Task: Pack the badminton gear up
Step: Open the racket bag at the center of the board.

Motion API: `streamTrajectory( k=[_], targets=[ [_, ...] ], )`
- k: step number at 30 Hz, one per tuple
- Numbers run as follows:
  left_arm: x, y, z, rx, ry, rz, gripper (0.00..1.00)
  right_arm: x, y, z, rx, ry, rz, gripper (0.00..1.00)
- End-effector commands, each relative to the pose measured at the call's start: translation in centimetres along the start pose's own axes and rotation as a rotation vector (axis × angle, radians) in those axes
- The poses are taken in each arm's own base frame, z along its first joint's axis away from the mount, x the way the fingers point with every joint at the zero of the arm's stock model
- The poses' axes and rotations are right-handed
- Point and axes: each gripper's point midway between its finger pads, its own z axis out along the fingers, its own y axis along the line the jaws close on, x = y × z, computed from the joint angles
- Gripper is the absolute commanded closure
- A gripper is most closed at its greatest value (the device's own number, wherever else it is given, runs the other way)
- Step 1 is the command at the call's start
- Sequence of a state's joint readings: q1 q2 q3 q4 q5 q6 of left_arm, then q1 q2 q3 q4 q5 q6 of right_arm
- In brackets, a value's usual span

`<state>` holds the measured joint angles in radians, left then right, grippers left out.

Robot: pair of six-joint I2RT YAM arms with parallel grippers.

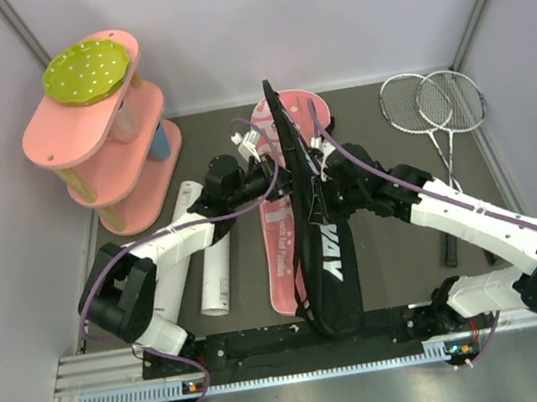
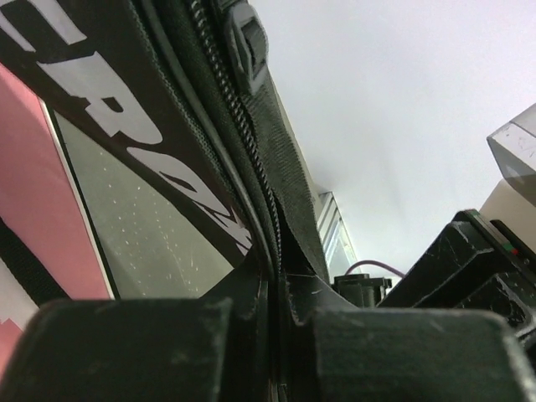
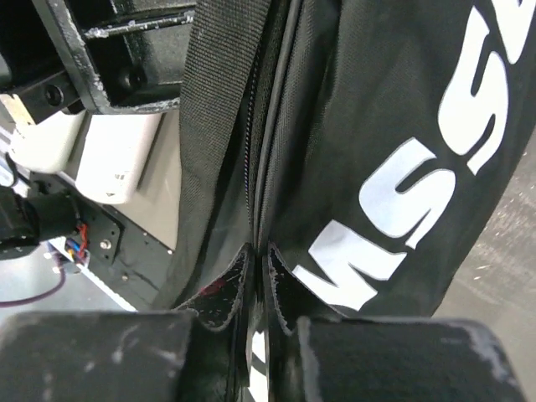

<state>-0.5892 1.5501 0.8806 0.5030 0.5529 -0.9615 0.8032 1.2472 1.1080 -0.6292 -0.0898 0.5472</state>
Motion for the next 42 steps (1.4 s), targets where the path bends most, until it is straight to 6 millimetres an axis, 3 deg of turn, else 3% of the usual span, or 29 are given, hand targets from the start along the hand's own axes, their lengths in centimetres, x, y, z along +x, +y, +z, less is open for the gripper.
streamTrajectory(
  k=[1, 4, 7, 9, 11, 14, 15, 18, 22, 25, 30, 31, 33, 34, 35, 38, 42],
  targets=[
    [-1.5, -4.8, -1.0, 0.156, -0.006, 0.109, 0.88, -2.3, 0.4, -0.1, -0.003, -0.117, -0.026, 1.00],
    [-1.1, -4.1, -2.3, 0.173, 0.019, 0.128, 0.60, -3.3, -0.3, -1.3, 0.034, -0.185, -0.037, 1.00],
    [-1.2, -3.6, -3.6, 0.177, 0.025, 0.160, 0.52, -3.4, -1.0, -2.0, 0.058, -0.219, -0.058, 1.00],
    [-0.5, -3.4, -4.5, 0.174, 0.043, 0.180, 0.39, -3.2, -1.3, -2.0, 0.060, -0.219, -0.073, 1.00],
    [-0.1, -2.5, -4.8, 0.118, 0.059, 0.170, 0.35, -2.9, -1.4, -1.8, 0.057, -0.212, -0.077, 1.00],
    [-0.8, -2.3, -5.5, 0.043, 0.028, 0.236, 0.39, -2.8, -1.6, -1.7, 0.065, -0.214, -0.075, 1.00],
    [-1.3, -1.0, -6.1, -0.060, 0.002, 0.261, 0.40, -2.9, -1.7, -1.7, 0.066, -0.216, -0.076, 1.00],
    [-2.0, -1.3, -6.8, -0.153, -0.027, 0.356, 0.44, -3.1, -1.2, -1.8, 0.049, -0.220, -0.081, 1.00],
    [-1.4, -4.4, -6.4, -0.104, -0.035, 0.409, 0.42, -3.1, -1.1, -1.7, 0.041, -0.214, -0.083, 1.00],
    [-0.7, -5.5, -5.5, -0.111, -0.024, 0.476, 0.40, -3.1, -0.8, -2.0, 0.025, -0.220, -0.078, 1.00],
    [-0.9, -3.2, -4.3, -0.266, -0.019, 0.472, 0.56, -3.4, -0.4, -2.4, 0.009, -0.234, -0.072, 1.00],
    [-1.4, -3.6, -4.1, -0.288, -0.034, 0.483, 0.62, -3.4, -0.4, -2.4, 0.011, -0.235, -0.073, 1.00],
    [-1.9, -1.5, -4.3, -0.428, -0.054, 0.495, 0.66, -3.4, -0.5, -2.4, 0.012, -0.235, -0.068, 1.00],
    [-2.0, -1.8, -4.2, -0.447, -0.060, 0.508, 0.67, -3.3, -0.4, -2.4, 0.010, -0.234, -0.065, 1.00],
    [-2.2, -0.3, -4.5, -0.537, -0.065, 0.512, 0.67, -3.4, -0.4, -2.4, 0.009, -0.235, -0.061, 1.00],
    [-2.1, 0.9, -4.1, -0.631, -0.067, 0.537, 0.47, -3.3, -0.3, -2.3, 0.002, -0.231, -0.060, 1.00],
    [-2.2, 1.1, -3.1, -0.638, -0.086, 0.514, 0.40, -3.4, -0.2, -2.2, -0.001, -0.234, -0.060, 1.00]
  ],
)
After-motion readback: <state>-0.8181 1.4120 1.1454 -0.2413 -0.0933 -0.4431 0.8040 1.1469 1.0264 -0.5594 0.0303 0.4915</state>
